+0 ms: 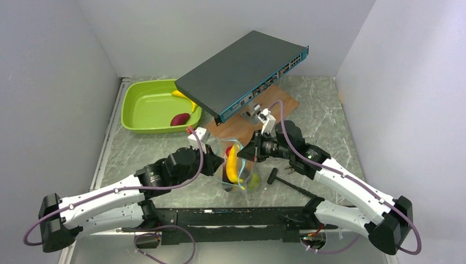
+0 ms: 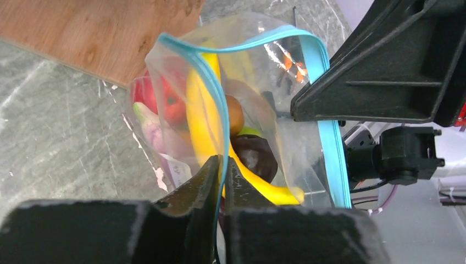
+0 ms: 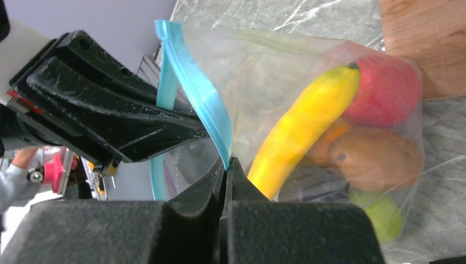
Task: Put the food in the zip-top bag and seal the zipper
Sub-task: Adjust the zipper food storage bag at the center of the board.
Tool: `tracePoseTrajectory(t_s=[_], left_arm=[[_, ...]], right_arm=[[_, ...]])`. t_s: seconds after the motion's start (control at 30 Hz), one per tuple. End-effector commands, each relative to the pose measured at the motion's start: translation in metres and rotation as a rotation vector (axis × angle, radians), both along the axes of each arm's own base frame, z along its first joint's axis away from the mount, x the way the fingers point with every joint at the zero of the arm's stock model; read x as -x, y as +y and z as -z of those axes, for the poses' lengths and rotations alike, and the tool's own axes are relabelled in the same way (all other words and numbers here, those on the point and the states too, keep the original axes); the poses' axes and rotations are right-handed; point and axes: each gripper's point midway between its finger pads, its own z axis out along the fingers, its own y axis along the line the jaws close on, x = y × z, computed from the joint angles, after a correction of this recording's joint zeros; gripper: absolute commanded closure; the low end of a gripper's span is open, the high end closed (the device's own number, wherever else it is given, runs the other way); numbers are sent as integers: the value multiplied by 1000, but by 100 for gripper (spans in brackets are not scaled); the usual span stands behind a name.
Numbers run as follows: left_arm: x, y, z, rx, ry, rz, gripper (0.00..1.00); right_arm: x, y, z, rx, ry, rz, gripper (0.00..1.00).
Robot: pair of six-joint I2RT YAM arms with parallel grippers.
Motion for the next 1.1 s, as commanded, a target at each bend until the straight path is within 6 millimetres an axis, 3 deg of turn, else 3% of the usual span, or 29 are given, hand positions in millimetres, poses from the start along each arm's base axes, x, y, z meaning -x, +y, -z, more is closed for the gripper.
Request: tracePoseTrajectory(t_s=[0.0, 0.07, 0.23, 0.33, 0.47, 0.7, 0.83, 0.97, 1.07], left_arm=[[11, -2, -30, 81, -17, 51, 93], [16, 2, -35, 110, 2, 52, 100], [31, 18, -51, 181, 62, 43, 100], [38, 25, -51, 236, 113, 22, 100], [36, 35, -43, 319, 160, -53, 100], [31, 58, -21, 449, 220, -190, 100], [34, 71, -23, 451, 205, -203, 100], [37, 75, -26, 449, 206, -198, 98], [39, 73, -36, 469, 186, -173, 94]], right_arm=[[11, 16, -41, -42, -146, -89, 100], [24, 31, -52, -56, -185, -157, 100], [64, 72, -84, -99, -288, -343, 100], [77, 89, -89, -114, -309, -405, 100], [71, 99, -74, -70, -286, -396, 93], [56, 100, -39, 70, -239, -349, 78], [53, 98, -31, 103, -230, -333, 68], [49, 95, -27, 159, -250, -310, 46], [51, 96, -22, 196, -267, -306, 42]])
